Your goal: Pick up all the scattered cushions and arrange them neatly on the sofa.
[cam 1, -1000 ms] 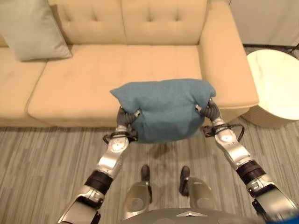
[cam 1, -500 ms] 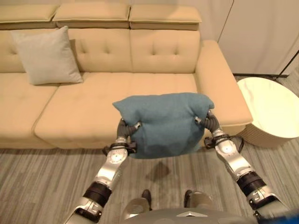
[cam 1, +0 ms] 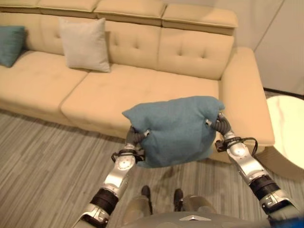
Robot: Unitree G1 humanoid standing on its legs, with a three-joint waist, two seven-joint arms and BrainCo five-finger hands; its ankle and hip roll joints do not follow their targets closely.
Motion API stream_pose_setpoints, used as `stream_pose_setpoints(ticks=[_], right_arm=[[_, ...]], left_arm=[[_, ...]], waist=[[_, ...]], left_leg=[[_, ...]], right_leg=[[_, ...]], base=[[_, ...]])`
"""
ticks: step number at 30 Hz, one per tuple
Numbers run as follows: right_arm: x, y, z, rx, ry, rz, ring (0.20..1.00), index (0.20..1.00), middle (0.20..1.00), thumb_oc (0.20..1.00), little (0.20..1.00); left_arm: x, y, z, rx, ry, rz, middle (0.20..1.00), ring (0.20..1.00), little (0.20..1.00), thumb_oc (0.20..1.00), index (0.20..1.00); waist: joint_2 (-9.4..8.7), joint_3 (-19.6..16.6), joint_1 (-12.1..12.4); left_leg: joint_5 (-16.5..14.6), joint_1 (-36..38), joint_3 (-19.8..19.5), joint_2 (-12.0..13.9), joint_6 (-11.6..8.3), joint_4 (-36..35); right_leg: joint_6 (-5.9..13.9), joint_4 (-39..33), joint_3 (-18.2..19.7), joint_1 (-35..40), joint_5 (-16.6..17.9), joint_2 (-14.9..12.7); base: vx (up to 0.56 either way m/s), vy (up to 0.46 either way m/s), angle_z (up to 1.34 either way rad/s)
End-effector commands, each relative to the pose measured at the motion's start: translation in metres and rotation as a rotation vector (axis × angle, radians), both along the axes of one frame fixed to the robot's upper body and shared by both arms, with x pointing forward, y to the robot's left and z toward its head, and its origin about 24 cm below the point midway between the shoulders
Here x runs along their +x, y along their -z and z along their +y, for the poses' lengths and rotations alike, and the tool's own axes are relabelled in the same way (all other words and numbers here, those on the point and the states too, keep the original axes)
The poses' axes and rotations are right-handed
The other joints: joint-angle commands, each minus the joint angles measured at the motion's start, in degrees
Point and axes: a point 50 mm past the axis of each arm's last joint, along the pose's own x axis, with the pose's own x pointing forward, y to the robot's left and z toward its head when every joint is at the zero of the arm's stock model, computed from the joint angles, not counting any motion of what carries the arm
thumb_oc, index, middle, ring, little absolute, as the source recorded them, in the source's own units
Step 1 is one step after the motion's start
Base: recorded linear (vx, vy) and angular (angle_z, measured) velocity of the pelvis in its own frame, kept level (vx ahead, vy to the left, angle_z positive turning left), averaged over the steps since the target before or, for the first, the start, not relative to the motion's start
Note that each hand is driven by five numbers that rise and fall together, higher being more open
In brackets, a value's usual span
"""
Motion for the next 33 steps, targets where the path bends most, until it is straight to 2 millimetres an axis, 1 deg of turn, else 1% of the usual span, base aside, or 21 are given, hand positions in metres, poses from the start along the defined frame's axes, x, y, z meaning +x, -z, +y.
stream_pose_setpoints(ticks=[1, 2, 5, 6, 8, 9, 10, 12, 13, 15, 17, 19, 21, 24, 27, 28, 29, 30, 31, 32, 33], right_arm=[[0.009, -0.045, 0.034, 0.150, -0.099, -0.242, 0.200, 0.200, 0.200, 0.200, 0.200], [0.010, -0.046, 0.036, 0.150, -0.096, -0.249, 0.200, 0.200, 0.200, 0.200, 0.200], [0.010, -0.045, 0.037, 0.153, -0.096, -0.248, 0.200, 0.200, 0.200, 0.200, 0.200], [0.009, -0.045, 0.039, 0.151, -0.101, -0.245, 0.200, 0.200, 0.200, 0.200, 0.200], [0.008, -0.043, 0.041, 0.155, -0.104, -0.241, 0.200, 0.200, 0.200, 0.200, 0.200], [0.008, -0.044, 0.044, 0.158, -0.110, -0.243, 0.200, 0.200, 0.200, 0.200, 0.200], [0.009, -0.046, 0.046, 0.157, -0.115, -0.253, 0.200, 0.200, 0.200, 0.200, 0.200], [0.011, -0.048, 0.050, 0.157, -0.127, -0.261, 0.200, 0.200, 0.200, 0.200, 0.200], [0.012, -0.049, 0.052, 0.158, -0.132, -0.261, 0.200, 0.200, 0.200, 0.200, 0.200], [0.012, -0.049, 0.056, 0.171, -0.139, -0.260, 0.200, 0.200, 0.200, 0.200, 0.200], [0.013, -0.050, 0.057, 0.166, -0.151, -0.260, 0.200, 0.200, 0.200, 0.200, 0.200], [0.015, -0.053, 0.058, 0.164, -0.162, -0.266, 0.200, 0.200, 0.200, 0.200, 0.200], [0.016, -0.055, 0.060, 0.168, -0.169, -0.276, 0.200, 0.200, 0.200, 0.200, 0.200], [0.015, -0.055, 0.058, 0.161, -0.166, -0.274, 0.200, 0.200, 0.200, 0.200, 0.200], [0.011, -0.050, 0.051, 0.157, -0.148, -0.261, 0.200, 0.200, 0.200, 0.200, 0.200], [0.008, -0.047, 0.045, 0.151, -0.133, -0.254, 0.200, 0.200, 0.200, 0.200, 0.200], [0.008, -0.047, 0.045, 0.150, -0.132, -0.253, 0.200, 0.200, 0.200, 0.200, 0.200], [0.005, -0.044, 0.038, 0.151, -0.112, -0.243, 0.200, 0.200, 0.200, 0.200, 0.200], [0.004, -0.043, 0.036, 0.157, -0.109, -0.243, 0.200, 0.200, 0.200, 0.200, 0.200], [0.002, -0.043, 0.031, 0.151, -0.104, -0.244, 0.200, 0.200, 0.200, 0.200, 0.200], [0.002, -0.044, 0.031, 0.151, -0.103, -0.244, 0.200, 0.200, 0.200, 0.200, 0.200]], left_arm=[[0.028, -0.058, -0.042, -0.081, 0.177, -0.280, 0.200, 0.200, 0.200, 0.200, 0.200], [0.029, -0.060, -0.043, -0.081, 0.178, -0.288, 0.200, 0.200, 0.200, 0.200, 0.200], [0.029, -0.061, -0.043, -0.086, 0.176, -0.293, 0.200, 0.200, 0.200, 0.200, 0.200], [0.028, -0.060, -0.042, -0.090, 0.169, -0.291, 0.200, 0.200, 0.200, 0.200, 0.200], [0.027, -0.060, -0.041, -0.089, 0.174, -0.290, 0.200, 0.200, 0.200, 0.200, 0.200], [0.026, -0.060, -0.040, -0.082, 0.177, -0.290, 0.200, 0.200, 0.200, 0.200, 0.200], [0.026, -0.062, -0.040, -0.079, 0.178, -0.301, 0.200, 0.200, 0.200, 0.200, 0.200], [0.027, -0.064, -0.038, -0.073, 0.175, -0.309, 0.200, 0.200, 0.200, 0.200, 0.200], [0.027, -0.064, -0.037, -0.069, 0.174, -0.308, 0.200, 0.200, 0.200, 0.200, 0.200], [0.028, -0.063, -0.034, -0.047, 0.164, -0.306, 0.200, 0.200, 0.200, 0.200, 0.200], [0.028, -0.064, -0.031, -0.045, 0.156, -0.310, 0.200, 0.200, 0.200, 0.200, 0.200], [0.027, -0.064, -0.028, -0.045, 0.152, -0.313, 0.200, 0.200, 0.200, 0.200, 0.200], [0.028, -0.063, -0.028, -0.048, 0.145, -0.309, 0.200, 0.200, 0.200, 0.200, 0.200], [0.028, -0.063, -0.028, -0.043, 0.150, -0.306, 0.200, 0.200, 0.200, 0.200, 0.200], [0.027, -0.060, -0.030, -0.050, 0.158, -0.299, 0.200, 0.200, 0.200, 0.200, 0.200], [0.024, -0.056, -0.035, -0.048, 0.178, -0.284, 0.200, 0.200, 0.200, 0.200, 0.200], [0.024, -0.056, -0.035, -0.048, 0.179, -0.284, 0.200, 0.200, 0.200, 0.200, 0.200], [0.021, -0.053, -0.037, -0.064, 0.187, -0.272, 0.200, 0.200, 0.200, 0.200, 0.200], [0.021, -0.052, -0.038, -0.067, 0.190, -0.267, 0.200, 0.200, 0.200, 0.200, 0.200], [0.022, -0.052, -0.040, -0.082, 0.209, -0.265, 0.200, 0.200, 0.200, 0.200, 0.200], [0.022, -0.052, -0.040, -0.081, 0.209, -0.265, 0.200, 0.200, 0.200, 0.200, 0.200]], waist=[[-1.98, -2.74, -1.13], [-1.74, -2.38, -0.33], [-1.48, -2.04, 0.61], [-1.34, -2.35, 0.64], [-1.53, -2.80, 0.74], [-1.70, -3.19, 1.06], [-2.14, -3.04, 1.08], [-2.13, -2.69, 1.03], [-1.91, -2.52, 0.96], [-1.59, -2.31, 0.71], [-1.45, -2.16, 0.14], [-1.41, -1.96, -0.32], [-1.95, -1.79, -0.95], [-2.81, -1.93, -1.57], [-3.16, -2.24, -2.40], [-3.36, -3.32, -2.83], [-3.31, -3.30, -2.80], [-3.11, -3.95, -3.59], [-3.30, -4.13, -3.69], [-3.89, -3.09, -3.04], [-4.01, -3.20, -3.15]], left_leg=[[-2.53, -0.08, 0.57, 0.68, -1.80, -1.23], [1.09, -2.23, 0.78, 1.17, -2.70, -5.49], [3.13, -3.44, 0.29, 1.50, -3.22, -5.98], [1.96, -2.29, 0.13, 1.25, -2.57, -6.26], [1.74, -1.81, 0.23, 0.66, -1.88, -5.41], [0.24, -0.73, 0.94, -0.19, -0.72, -5.12], [-1.16, 0.24, 1.81, -1.06, 0.37, -4.52], [-2.56, 1.58, 2.82, -1.41, 1.57, -4.29], [-3.13, 2.31, 2.83, -1.43, 1.87, -4.33], [-4.70, 4.46, 3.31, -1.73, 2.54, -4.47], [-5.46, 6.56, 2.96, -2.64, 2.64, -5.60], [-6.12, 8.31, 2.63, -3.49, 2.66, -6.97], [-7.20, 10.33, 2.43, -4.51, 2.24, -8.28], [-8.31, 12.33, 1.74, -5.52, 1.67, -8.80], [-9.77, 12.98, 0.69, -6.06, 1.57, -7.57], [-11.48, 13.40, 0.58, -6.50, 1.64, -5.67], [-11.63, 13.37, 0.59, -6.43, 1.63, -5.46], [-11.94, 12.89, -0.03, -5.93, 0.23, -1.06], [-10.77, 11.89, 0.40, -5.34, -1.03, 3.37], [-7.39, 7.39, -1.04, -2.76, -4.51, 16.22], [-7.19, 7.15, -1.11, -2.90, -4.48, 16.19]], right_leg=[[10.26, -8.99, 3.20, 5.90, 4.43, 0.43], [10.31, -9.30, 3.65, 7.14, 3.62, 0.95], [9.99, -8.68, 4.69, 8.09, 2.43, 1.44], [10.18, -8.20, 5.15, 8.41, 1.69, 1.33], [10.78, -6.10, 5.40, 9.14, 0.50, 0.61], [11.90, -2.04, 5.07, 8.80, 0.13, -0.88], [13.34, 2.73, 5.07, 7.41, 1.72, -2.58], [15.07, 9.23, 5.07, 4.02, 5.54, -4.30], [15.29, 11.94, 4.73, 2.91, 6.71, -4.68], [14.93, 15.71, 3.68, 0.04, 7.27, -5.46], [14.15, 13.92, 3.95, -2.88, 6.46, -4.01], [13.61, 10.15, 2.69, -4.74, 5.84, -3.41], [13.57, 1.55, -0.21, -6.88, 7.42, -3.42], [14.48, -6.14, -2.38, -7.22, 10.23, -3.35], [14.43, -6.66, -1.01, -6.53, 10.86, -2.96], [13.91, -6.78, 0.17, -4.87, 10.88, -2.84], [13.90, -6.81, 0.17, -4.79, 10.87, -2.79], [12.91, -7.61, 1.08, -2.82, 10.40, -1.83], [12.45, -8.31, 0.66, -1.49, 10.33, -1.74], [10.50, -10.14, 0.94, 2.35, 9.51, -0.60], [10.48, -10.21, 0.85, 2.20, 9.62, -0.73]], base=[[0.22, 0.027, 0.47], [0.29, 0.048, 0.48], [0.18, 0.061, 0.08], [0.27, 0.125, -0.27], [0.33, 0.175, -0.34], [0.37, 0.250, -0.39], [0.32, 0.245, -0.42], [0.17, 0.182, -0.28], [0.18, 0.178, -0.11], [0.21, 0.148, -0.09], [0.23, 0.114, 0.02], [0.22, 0.073, 0.09], [0.25, 0.014, -0.06], [0.26, -0.030, -0.04], [0.24, -0.045, 0.14], [0.21, -0.043, 0.36], [0.40, -0.090, 0.38], [0.27, -0.088, 0.15], [0.45, -0.237, 0.08], [0.25, -0.192, 0.08], [0.22, -0.175, 0.23]])
